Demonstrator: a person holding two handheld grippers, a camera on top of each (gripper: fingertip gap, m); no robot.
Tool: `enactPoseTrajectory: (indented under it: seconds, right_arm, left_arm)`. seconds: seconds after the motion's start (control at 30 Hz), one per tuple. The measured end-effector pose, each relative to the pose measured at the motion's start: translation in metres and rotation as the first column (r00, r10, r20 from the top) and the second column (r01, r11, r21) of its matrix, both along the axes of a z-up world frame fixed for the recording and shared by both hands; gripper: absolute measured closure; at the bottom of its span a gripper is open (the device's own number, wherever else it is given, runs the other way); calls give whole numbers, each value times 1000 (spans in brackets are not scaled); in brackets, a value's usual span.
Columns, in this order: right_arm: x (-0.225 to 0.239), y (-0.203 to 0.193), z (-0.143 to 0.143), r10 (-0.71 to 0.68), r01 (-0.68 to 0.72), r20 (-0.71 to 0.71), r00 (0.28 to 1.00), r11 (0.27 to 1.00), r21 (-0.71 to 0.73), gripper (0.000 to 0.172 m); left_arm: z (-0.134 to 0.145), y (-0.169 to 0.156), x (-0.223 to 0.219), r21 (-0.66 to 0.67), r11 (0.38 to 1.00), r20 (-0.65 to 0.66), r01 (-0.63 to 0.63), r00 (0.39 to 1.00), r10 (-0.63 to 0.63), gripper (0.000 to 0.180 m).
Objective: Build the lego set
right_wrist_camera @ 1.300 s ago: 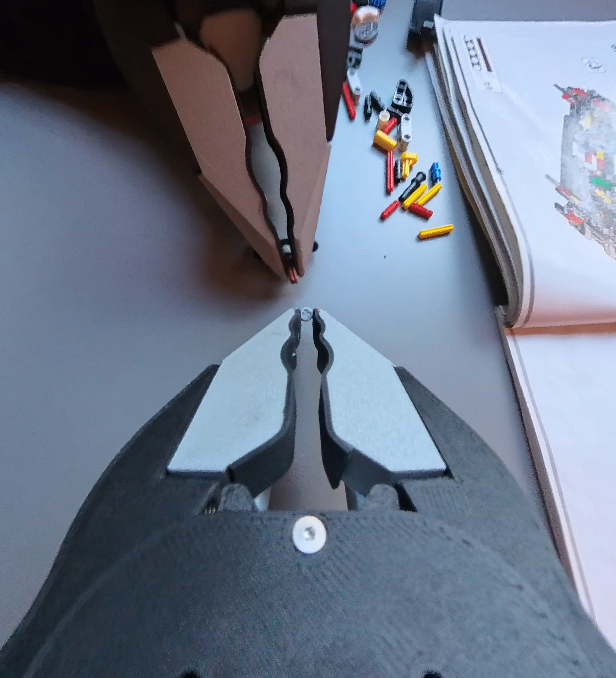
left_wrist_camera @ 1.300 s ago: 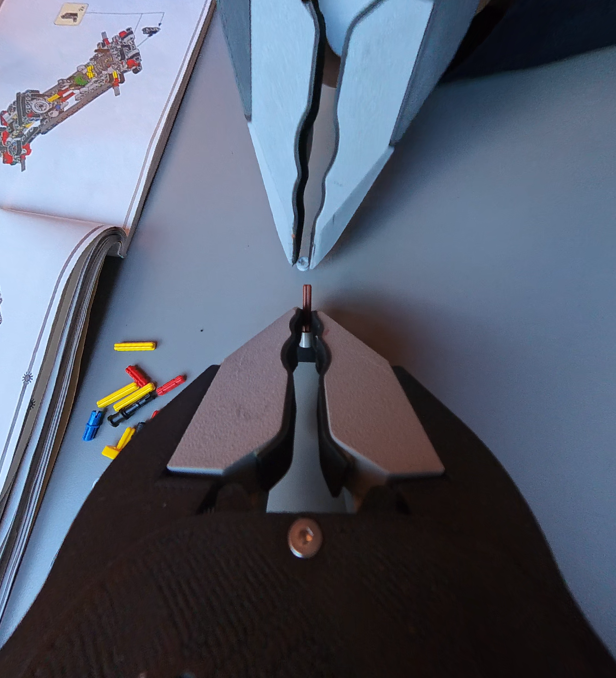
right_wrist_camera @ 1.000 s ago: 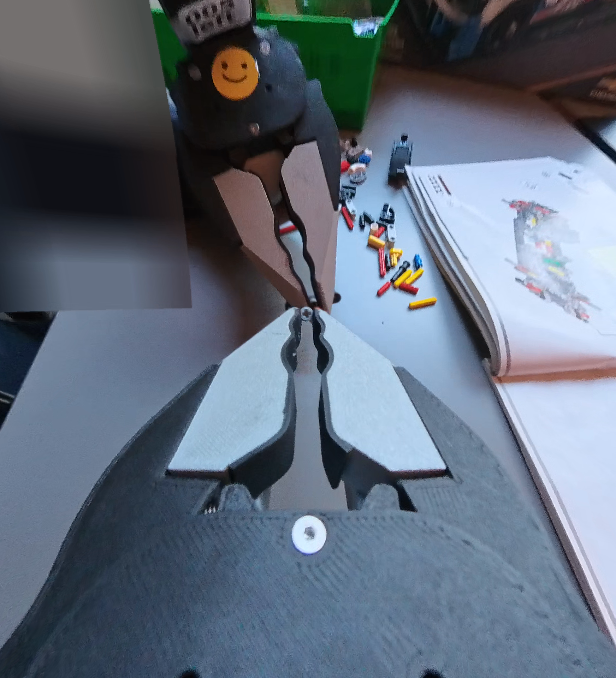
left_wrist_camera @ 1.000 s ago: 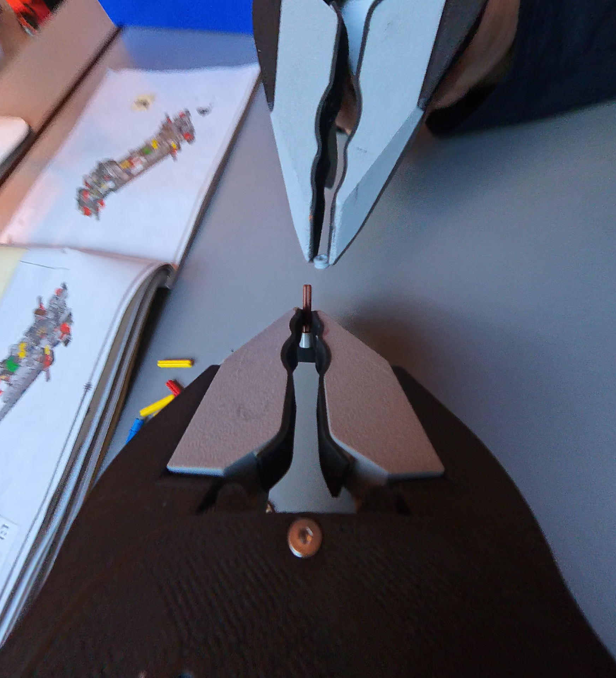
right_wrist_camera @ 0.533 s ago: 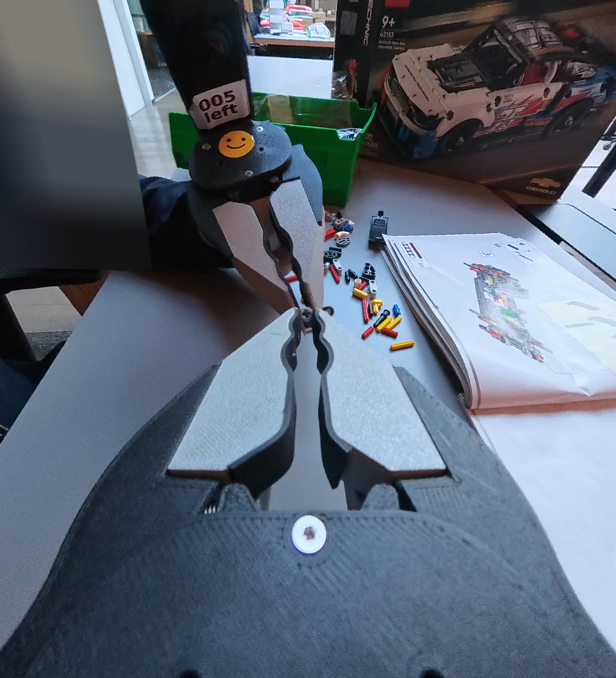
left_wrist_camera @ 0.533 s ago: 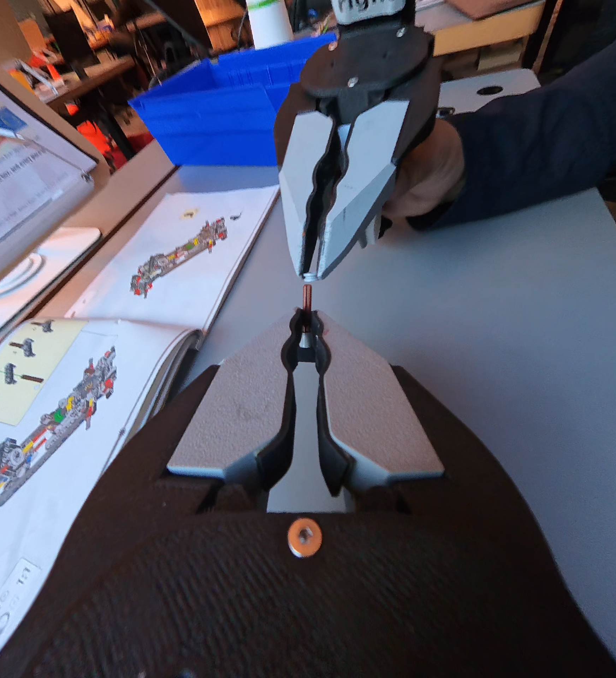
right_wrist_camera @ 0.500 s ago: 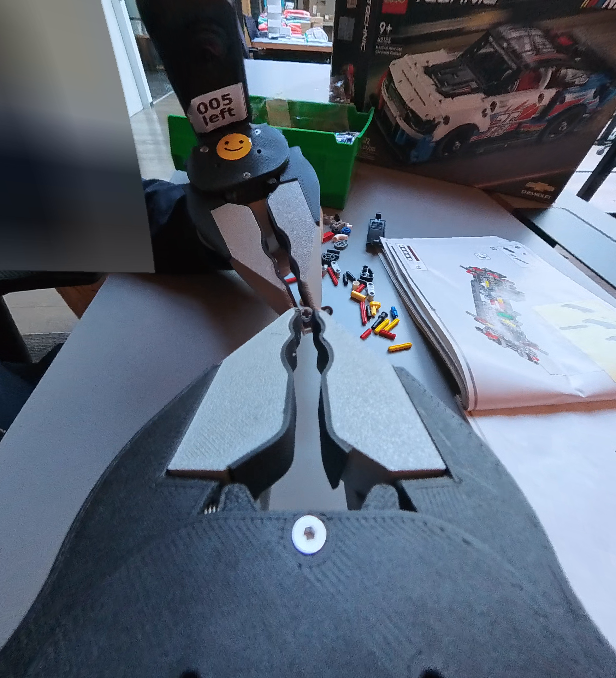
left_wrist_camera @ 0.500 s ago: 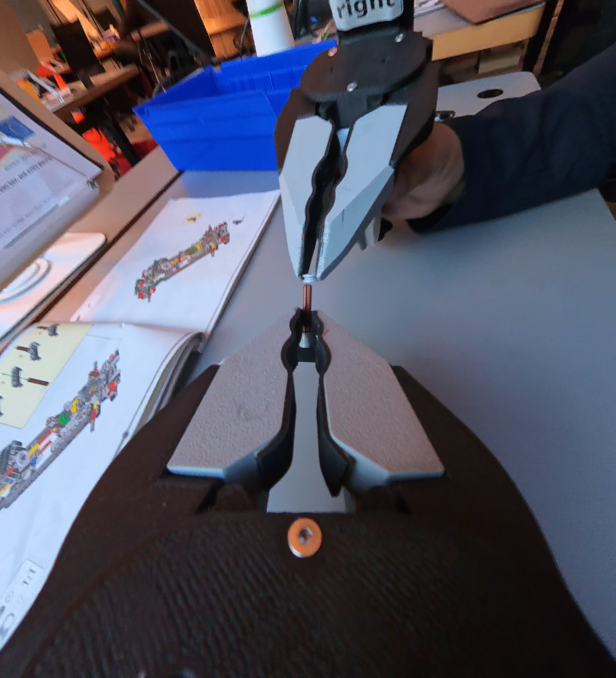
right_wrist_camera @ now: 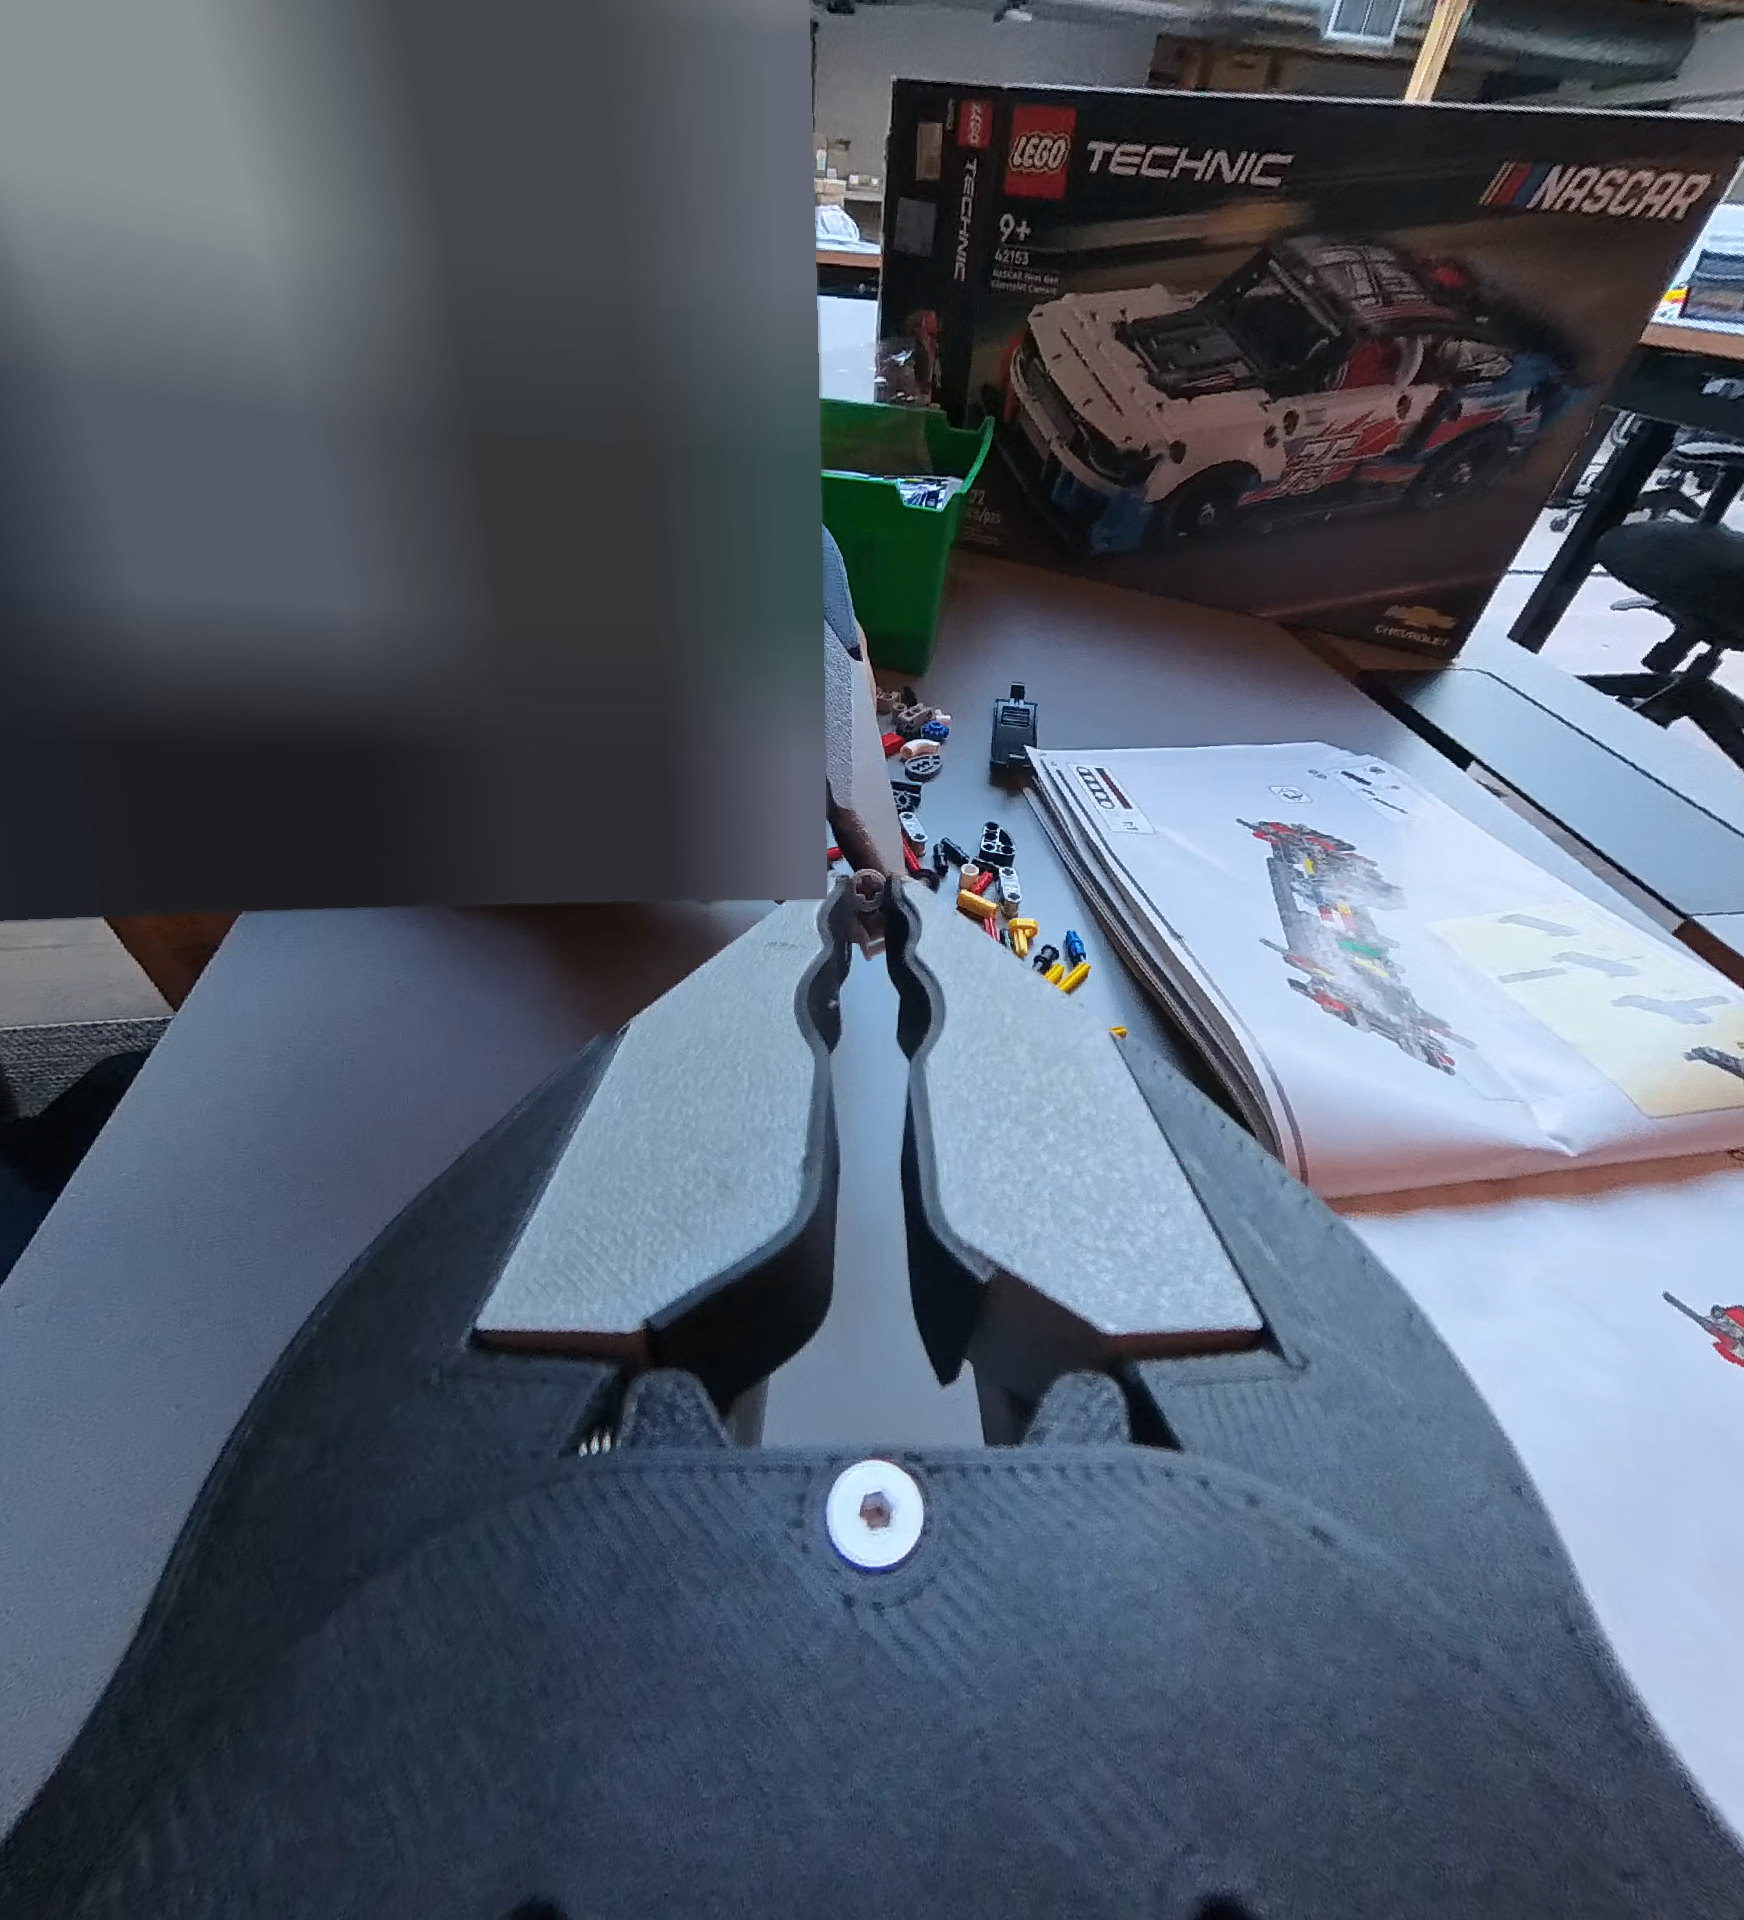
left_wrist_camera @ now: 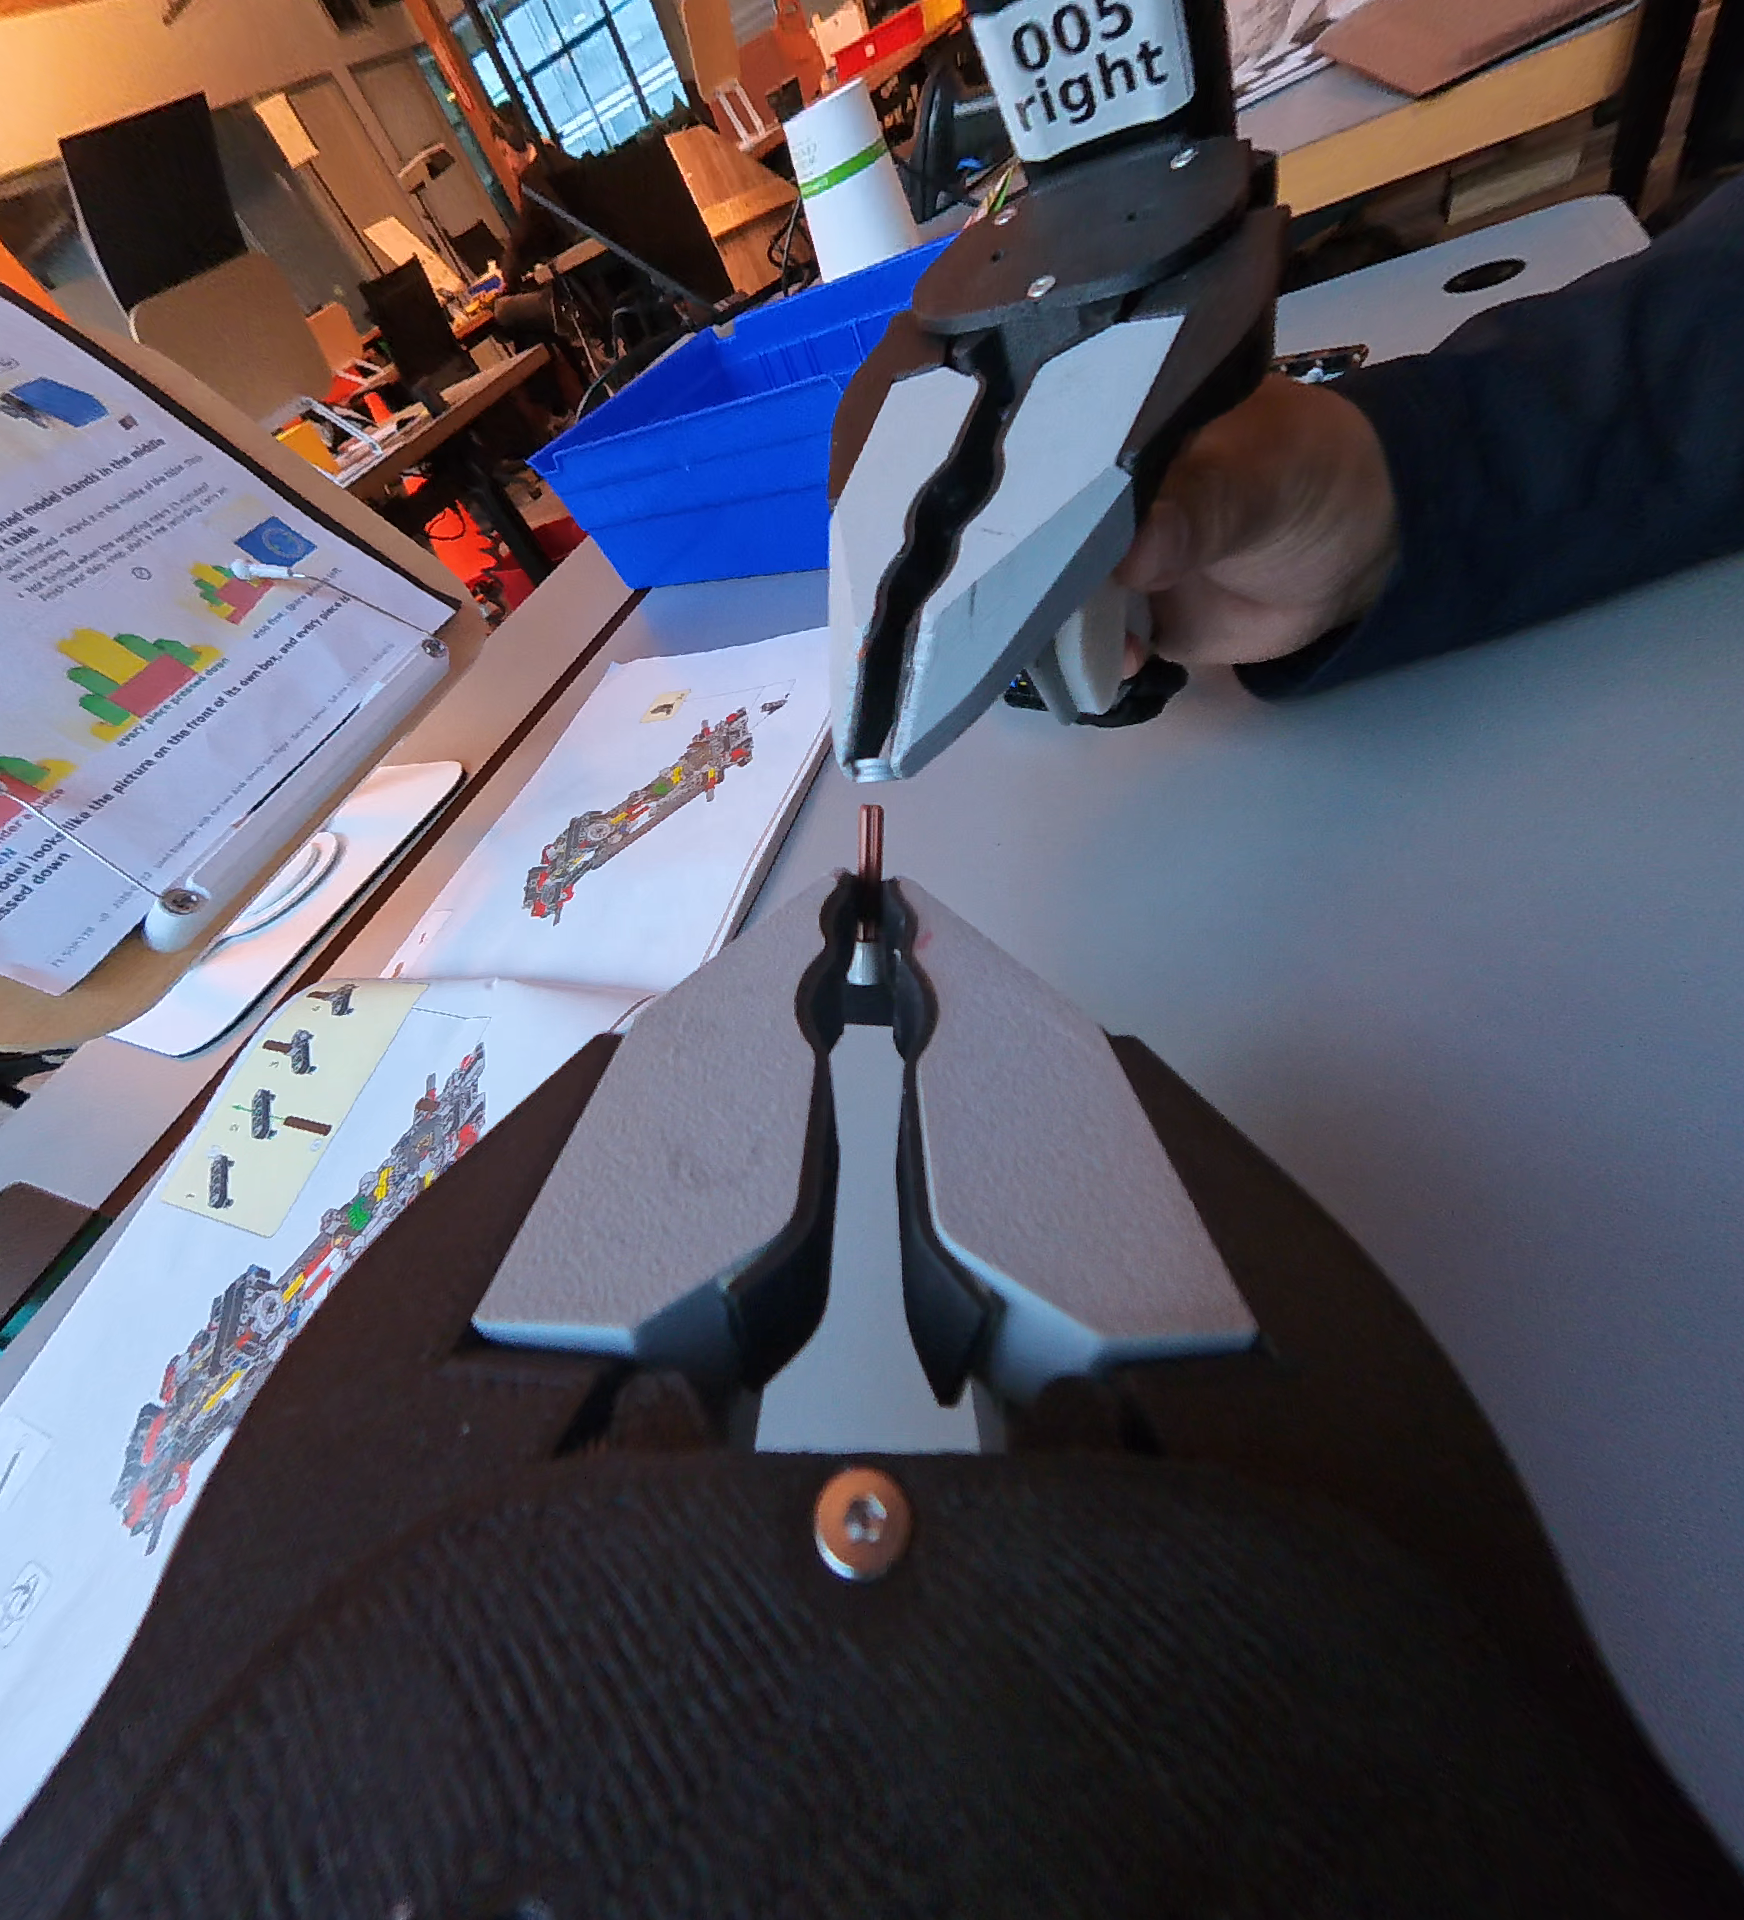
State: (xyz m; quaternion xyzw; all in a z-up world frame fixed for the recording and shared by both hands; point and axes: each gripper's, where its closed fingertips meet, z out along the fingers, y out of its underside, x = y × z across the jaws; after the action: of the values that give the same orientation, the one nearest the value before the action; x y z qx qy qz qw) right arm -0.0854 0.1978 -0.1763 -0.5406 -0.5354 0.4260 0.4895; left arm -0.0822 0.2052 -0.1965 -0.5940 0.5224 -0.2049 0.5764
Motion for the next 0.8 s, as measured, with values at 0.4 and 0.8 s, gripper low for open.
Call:
enactPoseTrajectory:
  seconds: [0.4,0.8]
  right_arm:
    - [-2,0,-3,-8,7,22,1000,1000,28,169]
    - [-4,7,-24,12,-5,102,995,997,-76,169]
  left_arm:
    - [-1,0,1,47,999,-32,-14,999,15,179]
    - [-22,6,-2,25,998,-155,-65,985,68,179]
